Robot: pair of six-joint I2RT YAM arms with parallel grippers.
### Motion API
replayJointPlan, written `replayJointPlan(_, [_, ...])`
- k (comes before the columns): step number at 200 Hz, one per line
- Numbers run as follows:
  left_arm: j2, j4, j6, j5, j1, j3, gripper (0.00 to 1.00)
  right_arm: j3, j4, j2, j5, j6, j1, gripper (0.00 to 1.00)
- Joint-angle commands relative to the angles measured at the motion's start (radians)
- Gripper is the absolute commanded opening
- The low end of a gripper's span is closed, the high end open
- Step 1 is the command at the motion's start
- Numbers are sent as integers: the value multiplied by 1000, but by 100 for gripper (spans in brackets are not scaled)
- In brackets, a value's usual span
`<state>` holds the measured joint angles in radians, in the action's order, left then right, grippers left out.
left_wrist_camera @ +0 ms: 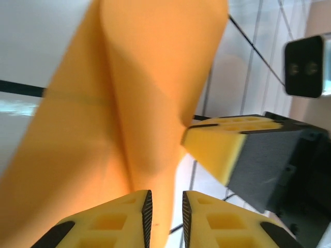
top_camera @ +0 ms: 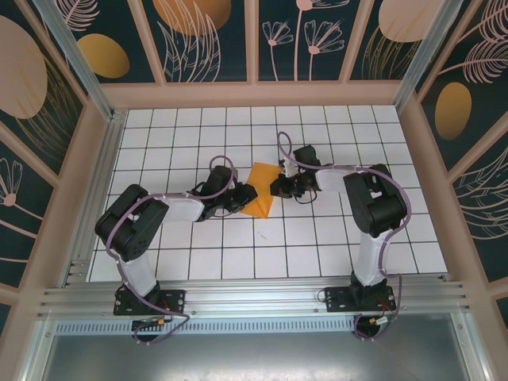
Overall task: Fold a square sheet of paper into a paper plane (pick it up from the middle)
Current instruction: Fold the triangle a second time at the center of the table.
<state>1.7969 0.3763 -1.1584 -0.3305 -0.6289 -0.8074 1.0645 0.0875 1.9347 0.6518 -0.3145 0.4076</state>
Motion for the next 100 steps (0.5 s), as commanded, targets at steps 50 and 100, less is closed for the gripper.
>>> replayJointPlan(50, [52, -177, 85, 60, -4, -50, 23, 49, 56, 15, -56, 45, 9, 5])
replayJointPlan(100, [55, -187, 91, 50, -3, -57, 19, 51, 72, 17, -88, 53, 10, 5])
